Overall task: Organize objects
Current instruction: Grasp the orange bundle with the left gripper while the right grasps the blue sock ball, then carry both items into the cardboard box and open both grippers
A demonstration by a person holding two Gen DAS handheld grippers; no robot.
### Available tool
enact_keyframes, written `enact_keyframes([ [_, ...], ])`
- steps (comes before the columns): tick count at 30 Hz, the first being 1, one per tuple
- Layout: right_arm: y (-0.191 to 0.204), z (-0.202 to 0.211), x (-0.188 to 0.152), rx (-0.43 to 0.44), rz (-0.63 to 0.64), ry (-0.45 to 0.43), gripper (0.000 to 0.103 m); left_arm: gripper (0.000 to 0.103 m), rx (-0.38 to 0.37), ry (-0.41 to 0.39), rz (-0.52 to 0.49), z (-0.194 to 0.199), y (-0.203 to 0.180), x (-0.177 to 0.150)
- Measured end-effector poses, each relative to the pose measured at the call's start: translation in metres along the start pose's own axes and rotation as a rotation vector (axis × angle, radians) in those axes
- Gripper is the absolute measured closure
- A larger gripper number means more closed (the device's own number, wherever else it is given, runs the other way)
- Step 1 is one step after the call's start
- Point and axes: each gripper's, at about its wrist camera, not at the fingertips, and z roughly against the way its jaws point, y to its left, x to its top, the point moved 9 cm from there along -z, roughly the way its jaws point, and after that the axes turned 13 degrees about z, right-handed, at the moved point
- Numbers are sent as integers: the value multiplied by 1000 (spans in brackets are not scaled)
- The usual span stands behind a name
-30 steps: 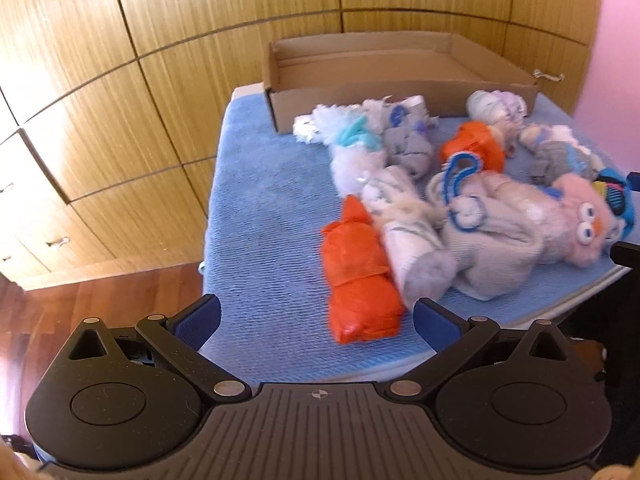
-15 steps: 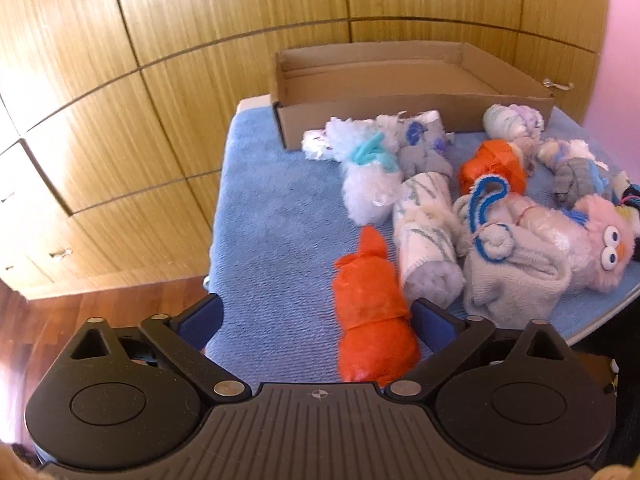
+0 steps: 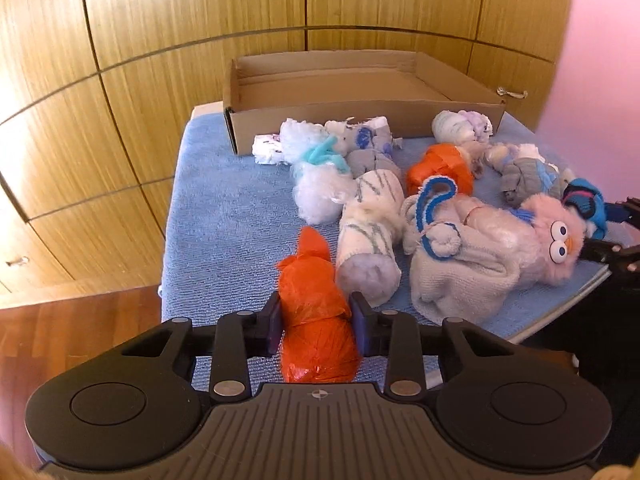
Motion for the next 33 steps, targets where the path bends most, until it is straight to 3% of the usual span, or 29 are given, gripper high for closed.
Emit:
enact_keyframes([
  [13, -12, 32, 39, -35, 73, -92, 22, 64, -28, -37, 56, 26, 14, 23],
  [17, -15, 26, 64, -23, 115, -120, 22, 64, -37, -56, 84, 27, 20, 49],
  [20, -21, 18, 98, 2, 159, -152, 22, 64, -58, -81, 90, 31, 19, 90],
  [23, -28, -2, 144, 41, 206, -181, 21, 64, -57, -97, 93, 21, 13, 144],
  [27, -30, -56, 198, 108, 274, -196, 21, 63, -61, -97, 108, -21, 1, 210],
  [33, -19, -164, 235, 194, 327, -84, 21, 64, -47, -36, 144, -112, -5, 262],
])
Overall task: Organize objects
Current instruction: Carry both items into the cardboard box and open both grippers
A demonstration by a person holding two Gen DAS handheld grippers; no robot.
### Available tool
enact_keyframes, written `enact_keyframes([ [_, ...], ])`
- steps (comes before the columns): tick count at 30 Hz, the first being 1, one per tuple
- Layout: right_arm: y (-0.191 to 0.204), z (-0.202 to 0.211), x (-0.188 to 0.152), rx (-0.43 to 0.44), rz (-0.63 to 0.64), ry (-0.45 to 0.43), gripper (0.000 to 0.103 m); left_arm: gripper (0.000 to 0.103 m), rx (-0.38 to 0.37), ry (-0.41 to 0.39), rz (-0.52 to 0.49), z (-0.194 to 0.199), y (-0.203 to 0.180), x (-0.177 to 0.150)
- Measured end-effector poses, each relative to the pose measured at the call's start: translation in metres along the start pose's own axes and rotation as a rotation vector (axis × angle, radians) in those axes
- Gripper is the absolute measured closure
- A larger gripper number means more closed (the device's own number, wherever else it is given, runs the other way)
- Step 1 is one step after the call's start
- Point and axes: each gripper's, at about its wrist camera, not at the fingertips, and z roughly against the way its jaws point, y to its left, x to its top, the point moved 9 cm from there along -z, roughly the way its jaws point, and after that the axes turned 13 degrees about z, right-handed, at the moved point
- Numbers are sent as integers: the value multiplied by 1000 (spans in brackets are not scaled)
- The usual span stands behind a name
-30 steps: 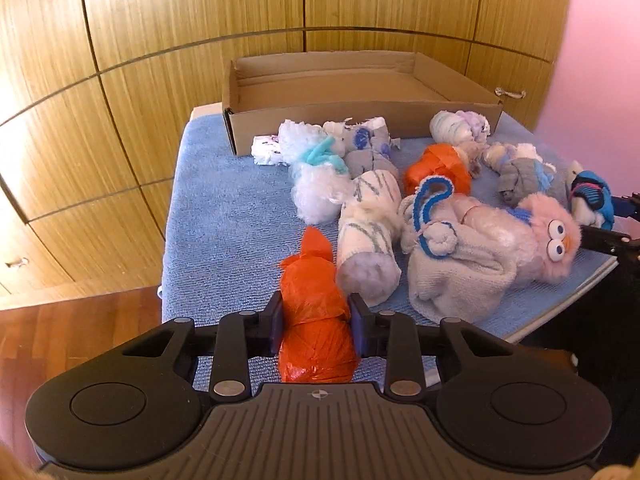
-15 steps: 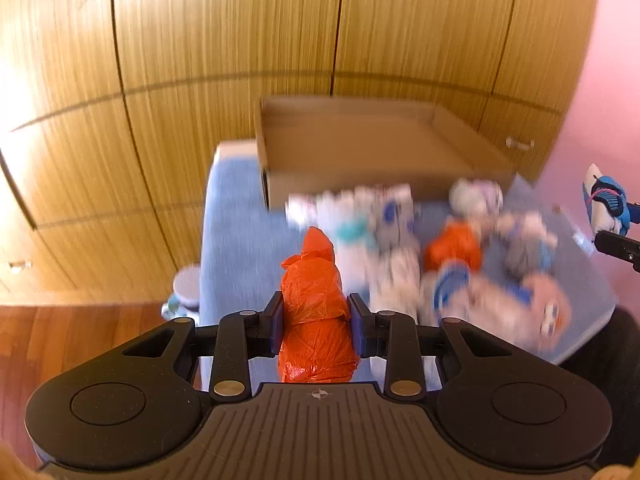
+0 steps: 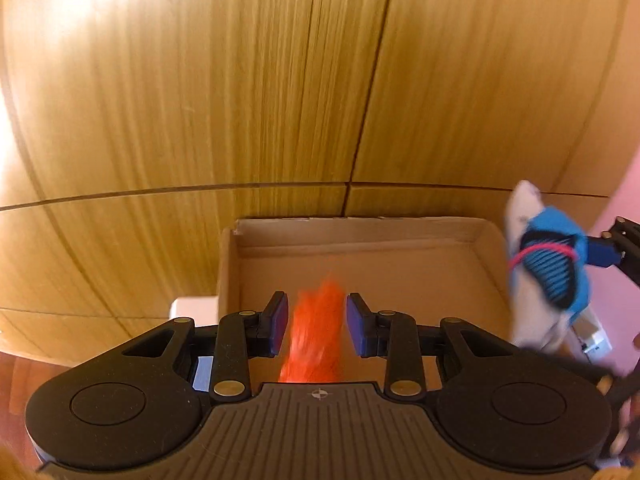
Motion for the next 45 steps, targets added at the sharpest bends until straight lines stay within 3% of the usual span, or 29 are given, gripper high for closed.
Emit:
enact_keyframes([
  [4, -3, -64, -6, 49, 17, 88, 21, 64, 40, 50, 20, -49, 9, 10],
  [8, 0, -111, -27, 80, 33, 180, 21, 64, 61, 68, 37, -72, 21, 9],
  [13, -4, -147, -47, 104, 15, 278, 21, 62, 33, 36, 58, -62, 29, 12],
  [21, -3, -178, -39, 149, -46, 309, 21, 59, -9, -13, 64, -24, 39, 25],
  [30, 27, -197, -22, 201, 51, 335, 18, 49, 16, 12, 92, -23, 53, 20],
  [39, 22, -174, -17, 156, 41, 341, 11, 21, 22, 6, 85, -11, 50, 21],
  [45, 18, -161, -8, 146, 16, 330, 9, 18, 14, 23, 114, 1, 46, 25],
])
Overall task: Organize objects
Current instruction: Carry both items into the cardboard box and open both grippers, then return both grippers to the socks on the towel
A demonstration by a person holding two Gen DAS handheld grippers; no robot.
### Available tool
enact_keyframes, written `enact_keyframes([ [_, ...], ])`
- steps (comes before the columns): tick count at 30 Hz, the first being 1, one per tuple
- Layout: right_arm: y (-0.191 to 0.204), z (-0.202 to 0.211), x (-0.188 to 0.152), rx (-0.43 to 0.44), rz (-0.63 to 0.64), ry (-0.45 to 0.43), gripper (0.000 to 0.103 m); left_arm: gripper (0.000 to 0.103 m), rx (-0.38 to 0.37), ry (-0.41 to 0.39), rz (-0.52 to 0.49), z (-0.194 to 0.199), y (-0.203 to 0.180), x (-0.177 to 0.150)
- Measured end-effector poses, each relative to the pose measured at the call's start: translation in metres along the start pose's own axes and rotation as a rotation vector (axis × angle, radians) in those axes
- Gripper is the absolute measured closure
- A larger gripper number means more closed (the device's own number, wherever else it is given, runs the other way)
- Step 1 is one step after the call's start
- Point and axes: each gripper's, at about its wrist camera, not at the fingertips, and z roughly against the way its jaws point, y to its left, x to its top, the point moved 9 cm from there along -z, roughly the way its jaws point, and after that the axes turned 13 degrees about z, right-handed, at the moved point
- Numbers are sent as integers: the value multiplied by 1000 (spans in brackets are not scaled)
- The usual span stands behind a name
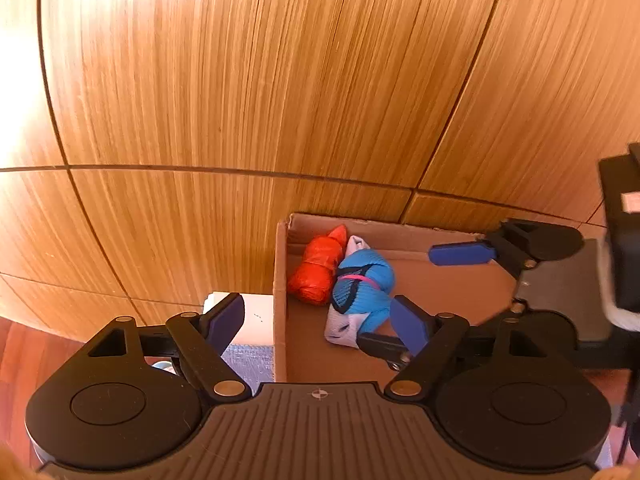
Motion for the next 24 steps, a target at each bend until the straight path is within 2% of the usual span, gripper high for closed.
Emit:
enact_keyframes([
  [3, 2, 13, 8, -28, -8, -2, 8, 17, -10, -18, -3, 21, -4, 2],
  [6, 11, 53, 11, -38, -34, -48, 8, 12, -24, -62, -7, 50, -6, 5],
  [10, 29, 123, 24, -40, -110, -182, 5, 0, -14, -167, -42, 99, -1, 4],
  [14, 69, 221, 16, -45, -200, -345, 1, 0, -3, -223, -79, 145, 10, -18],
  [16, 97, 261, -3, -13, -184, -423, 0, 0, -4, -240, -88, 162, 15, -35],
  [19, 137, 304, -52, -81, -146, -502, 0, 0, -2, -266, -89, 184, 22, -72],
  [21, 159, 305, -92, -140, -124, -456, 0, 0, 4, -270, -102, 188, 19, -99],
  [24, 180, 274, -158, -224, -162, -318, 0, 0, -13, -232, -150, 184, 8, -145],
])
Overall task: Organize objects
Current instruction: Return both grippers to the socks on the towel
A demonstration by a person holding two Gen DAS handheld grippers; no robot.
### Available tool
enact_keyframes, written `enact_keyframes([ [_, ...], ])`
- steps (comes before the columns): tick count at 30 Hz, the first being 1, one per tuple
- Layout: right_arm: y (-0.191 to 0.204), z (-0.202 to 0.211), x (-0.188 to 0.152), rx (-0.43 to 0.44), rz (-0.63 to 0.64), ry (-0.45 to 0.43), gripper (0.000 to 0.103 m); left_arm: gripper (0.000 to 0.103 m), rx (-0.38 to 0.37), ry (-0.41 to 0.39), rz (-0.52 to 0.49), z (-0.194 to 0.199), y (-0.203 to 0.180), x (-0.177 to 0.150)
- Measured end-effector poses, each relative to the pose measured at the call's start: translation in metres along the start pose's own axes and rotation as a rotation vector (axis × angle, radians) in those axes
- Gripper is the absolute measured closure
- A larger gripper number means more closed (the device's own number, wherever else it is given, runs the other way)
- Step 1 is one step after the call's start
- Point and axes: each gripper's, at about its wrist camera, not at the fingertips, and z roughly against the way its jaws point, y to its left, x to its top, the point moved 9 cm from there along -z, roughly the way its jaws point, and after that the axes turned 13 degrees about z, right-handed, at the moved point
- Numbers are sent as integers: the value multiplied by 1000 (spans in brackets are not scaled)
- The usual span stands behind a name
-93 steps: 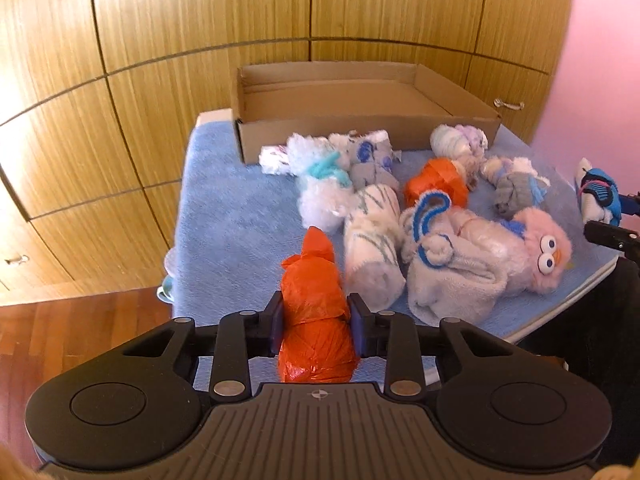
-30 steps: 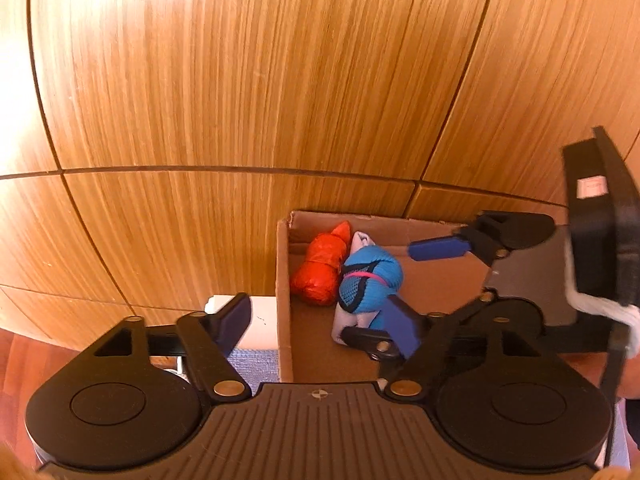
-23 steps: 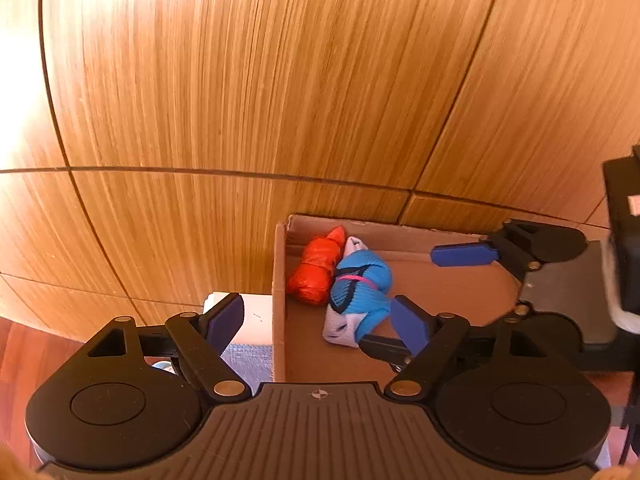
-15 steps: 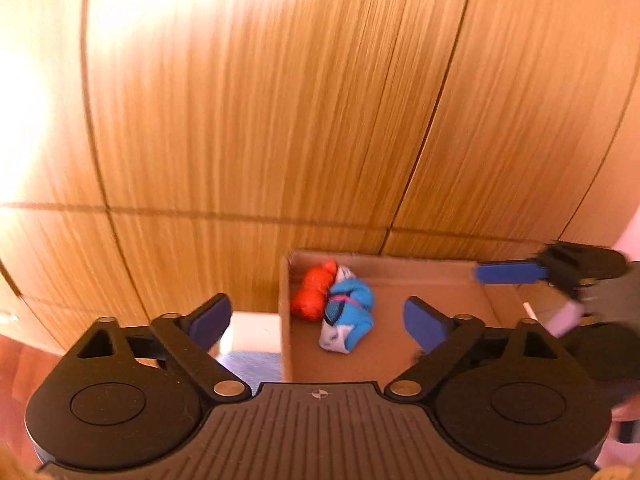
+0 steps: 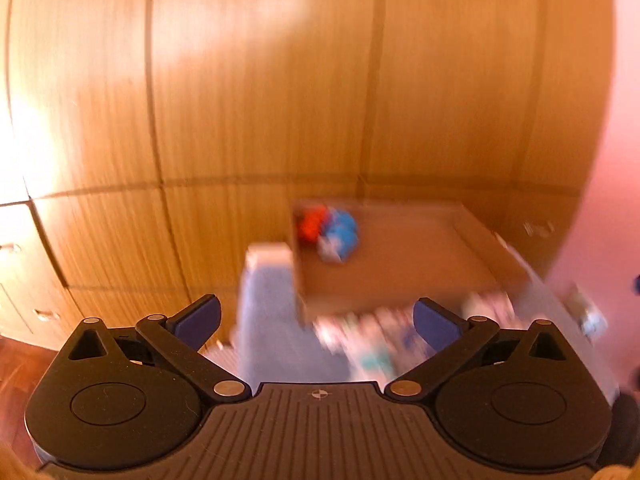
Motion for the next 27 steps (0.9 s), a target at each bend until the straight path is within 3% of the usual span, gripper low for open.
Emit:
enact_keyframes([
  [5, 26, -19, -73, -22, -37, 66, 1, 0, -19, 55, -108, 3, -17, -60],
  [9, 37, -26, -79, -54, 5, 85, 3, 0, -11, 112, -146, 1, -18, -88],
  [15, 30, -35, -79, -88, -16, 97, 14, 0, -35, 145, -155, -1, -25, -102],
  [23, 20, -36, -96, -72, -97, 106, 53, 0, -34, 186, -168, -16, -31, -109],
  [27, 13, -27, -97, -84, -129, 79, 59, 0, -51, 183, -112, -3, -38, -108],
])
